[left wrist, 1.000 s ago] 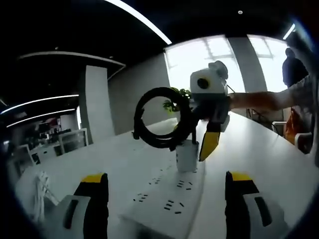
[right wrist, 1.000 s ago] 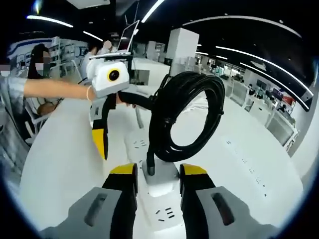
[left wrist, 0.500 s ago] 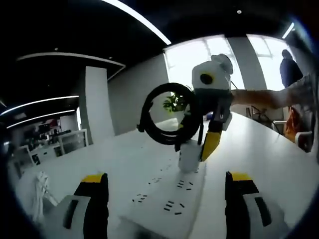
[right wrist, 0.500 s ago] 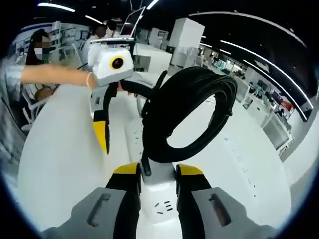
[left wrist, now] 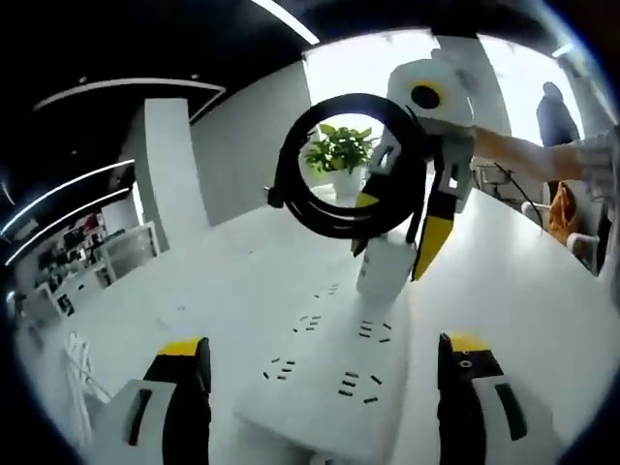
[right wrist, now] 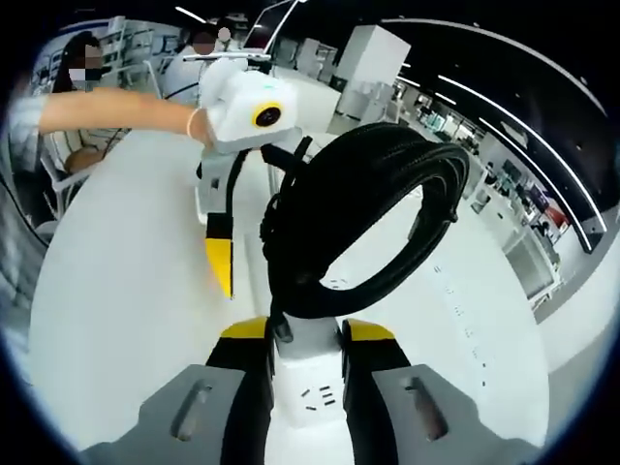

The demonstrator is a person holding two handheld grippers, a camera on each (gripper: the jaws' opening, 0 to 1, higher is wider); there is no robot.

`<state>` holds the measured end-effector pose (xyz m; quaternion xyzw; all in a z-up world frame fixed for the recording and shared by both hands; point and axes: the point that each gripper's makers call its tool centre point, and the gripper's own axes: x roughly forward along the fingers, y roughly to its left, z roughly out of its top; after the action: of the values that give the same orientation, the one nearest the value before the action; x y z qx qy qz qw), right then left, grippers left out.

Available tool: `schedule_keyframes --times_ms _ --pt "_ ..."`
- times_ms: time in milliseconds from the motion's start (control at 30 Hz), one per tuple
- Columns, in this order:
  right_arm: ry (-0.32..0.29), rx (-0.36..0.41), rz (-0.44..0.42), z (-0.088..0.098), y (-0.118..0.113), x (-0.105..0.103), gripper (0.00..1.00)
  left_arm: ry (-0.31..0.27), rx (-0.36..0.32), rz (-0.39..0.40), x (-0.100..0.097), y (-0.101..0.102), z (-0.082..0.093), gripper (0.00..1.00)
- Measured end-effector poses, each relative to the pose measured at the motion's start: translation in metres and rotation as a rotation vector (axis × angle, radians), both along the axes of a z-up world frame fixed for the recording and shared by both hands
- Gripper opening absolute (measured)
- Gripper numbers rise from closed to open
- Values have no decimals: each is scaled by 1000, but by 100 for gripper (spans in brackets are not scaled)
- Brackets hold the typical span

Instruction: Straighten the power strip on the desk, plug the charger into it

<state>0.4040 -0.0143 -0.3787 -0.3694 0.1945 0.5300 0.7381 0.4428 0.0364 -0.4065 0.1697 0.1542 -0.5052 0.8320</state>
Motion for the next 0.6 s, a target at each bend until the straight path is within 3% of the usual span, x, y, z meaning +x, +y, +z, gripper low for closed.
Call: schedule_keyframes --times_ms 267,367,467,600 --pt "2 -4 5 1 1 2 24 91 232 -71 -2 5 -13 99" --pt "4 -3 5 1 1 2 24 138 343 -108 -6 8 -18 96" --pt "8 -1 2 2 2 2 25 147 472 -137 -8 10 -24 92" --pt "8 -1 0 2 2 2 25 181 520 -137 -3 4 -18 86"
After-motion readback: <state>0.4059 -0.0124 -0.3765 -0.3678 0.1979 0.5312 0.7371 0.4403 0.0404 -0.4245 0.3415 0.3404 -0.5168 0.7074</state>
